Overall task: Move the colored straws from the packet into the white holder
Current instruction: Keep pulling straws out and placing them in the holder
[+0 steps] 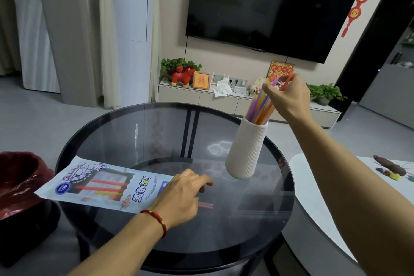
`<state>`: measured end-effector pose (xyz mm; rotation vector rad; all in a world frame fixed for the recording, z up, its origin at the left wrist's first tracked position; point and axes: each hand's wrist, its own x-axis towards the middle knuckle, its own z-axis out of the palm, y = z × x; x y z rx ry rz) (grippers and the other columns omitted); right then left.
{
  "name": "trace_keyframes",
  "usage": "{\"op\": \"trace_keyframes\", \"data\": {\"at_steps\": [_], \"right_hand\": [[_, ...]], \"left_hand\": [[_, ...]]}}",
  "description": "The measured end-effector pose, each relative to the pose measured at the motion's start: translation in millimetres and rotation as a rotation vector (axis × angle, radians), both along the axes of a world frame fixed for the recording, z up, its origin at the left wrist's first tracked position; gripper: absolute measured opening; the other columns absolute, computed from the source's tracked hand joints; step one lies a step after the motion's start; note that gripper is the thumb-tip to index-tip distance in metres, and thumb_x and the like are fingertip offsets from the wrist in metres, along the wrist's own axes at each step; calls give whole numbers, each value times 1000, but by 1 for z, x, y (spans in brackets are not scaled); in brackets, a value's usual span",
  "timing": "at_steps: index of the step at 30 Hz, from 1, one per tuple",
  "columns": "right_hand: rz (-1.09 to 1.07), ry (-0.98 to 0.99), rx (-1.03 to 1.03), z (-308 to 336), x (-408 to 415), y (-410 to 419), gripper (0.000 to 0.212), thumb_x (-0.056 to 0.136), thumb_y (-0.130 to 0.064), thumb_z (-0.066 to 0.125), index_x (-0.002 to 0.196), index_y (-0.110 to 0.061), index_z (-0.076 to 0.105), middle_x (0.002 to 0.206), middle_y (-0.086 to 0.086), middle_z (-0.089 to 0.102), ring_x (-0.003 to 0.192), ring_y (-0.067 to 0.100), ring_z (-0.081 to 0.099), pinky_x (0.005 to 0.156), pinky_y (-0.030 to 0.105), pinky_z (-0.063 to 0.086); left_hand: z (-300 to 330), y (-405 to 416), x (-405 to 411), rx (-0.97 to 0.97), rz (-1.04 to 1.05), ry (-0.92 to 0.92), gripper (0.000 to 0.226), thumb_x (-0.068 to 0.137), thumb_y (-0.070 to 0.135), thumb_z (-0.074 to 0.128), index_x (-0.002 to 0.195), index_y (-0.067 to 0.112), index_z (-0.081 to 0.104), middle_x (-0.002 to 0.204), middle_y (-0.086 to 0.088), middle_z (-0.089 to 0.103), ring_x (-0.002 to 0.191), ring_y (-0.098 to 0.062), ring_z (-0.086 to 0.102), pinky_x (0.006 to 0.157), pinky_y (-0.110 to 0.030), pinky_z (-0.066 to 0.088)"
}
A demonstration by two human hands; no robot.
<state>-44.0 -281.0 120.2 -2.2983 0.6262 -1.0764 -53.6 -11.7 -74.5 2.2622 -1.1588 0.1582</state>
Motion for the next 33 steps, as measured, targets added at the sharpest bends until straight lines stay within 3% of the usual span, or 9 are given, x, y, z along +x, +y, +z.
{"op": "trace_keyframes", "data": {"at_steps": [5, 10, 13, 15, 19, 23, 27, 29, 33], "right_hand": [[92, -129, -220, -9, -1, 2, 76, 93, -10, 74, 157, -12, 33, 148, 20, 49, 129, 29, 51, 108, 40, 46], [172, 206, -339, -29, 4, 0, 40, 107, -2, 42, 142, -1, 60, 143, 23, 62, 131, 39, 57, 108, 45, 45], [204, 202, -352, -33, 3, 2, 45, 110, -18, 40, 152, -6, 44, 143, 24, 60, 126, 41, 58, 94, 45, 47], [228, 178, -371, -33, 5, 2, 51, 110, -24, 41, 158, -9, 34, 157, 21, 48, 136, 36, 51, 106, 49, 45], [235, 379, -507, -35, 7, 1, 47, 109, -24, 43, 151, -5, 48, 158, 17, 50, 141, 35, 47, 116, 51, 37], [243, 50, -576, -38, -5, 18, 36, 104, -12, 51, 137, -2, 62, 144, 18, 61, 131, 35, 55, 110, 44, 43], [414, -98, -452, -82, -32, 55, 24, 98, -22, 52, 108, -12, 72, 113, 7, 72, 101, 21, 65, 87, 33, 52], [458, 35, -275, -122, -42, 70, 25, 98, -27, 53, 102, -14, 74, 105, 4, 73, 89, 18, 66, 79, 37, 59], [387, 393, -37, -201, -55, 83, 29, 105, -30, 49, 94, -15, 71, 101, 8, 70, 90, 25, 65, 83, 42, 56]], "left_hand": [[-2, 5, 4, 30, 23, 26, 53, 82, 1, 56, 126, 30, 54, 108, 10, 58, 108, -9, 47, 97, -32, 47], [-1, 7, 9, 54, 12, 17, 59, 81, 2, 59, 132, 30, 51, 117, 10, 57, 117, -9, 44, 100, -32, 46], [-2, 13, 16, 198, 60, -15, 67, 83, 18, 62, 144, 31, 38, 139, 8, 44, 134, -14, 32, 111, -36, 34], [-5, 20, 22, 372, 111, -2, 84, 78, 32, 63, 152, 31, 22, 153, 4, 28, 144, -21, 19, 119, -44, 23], [-18, 35, 34, 635, 125, 73, 114, 71, 63, 63, 157, 32, -6, 166, -2, -10, 152, -26, -16, 121, -59, -4], [-21, 43, 40, 709, 87, 60, 130, 61, 81, 61, 155, 32, -15, 165, -1, -22, 148, -24, -29, 117, -60, -15], [-13, 47, 44, 757, 95, 13, 138, 58, 74, 68, 152, 32, -24, 164, -7, -22, 148, -25, -29, 117, -62, -14], [-11, 49, 47, 782, 112, 27, 138, 58, 66, 71, 151, 32, -26, 165, -10, -17, 149, -25, -26, 117, -62, -13], [-12, 46, 50, 776, 103, 64, 134, 56, 61, 70, 153, 31, -19, 161, -10, 12, 152, -30, -6, 117, -63, -12]]}}
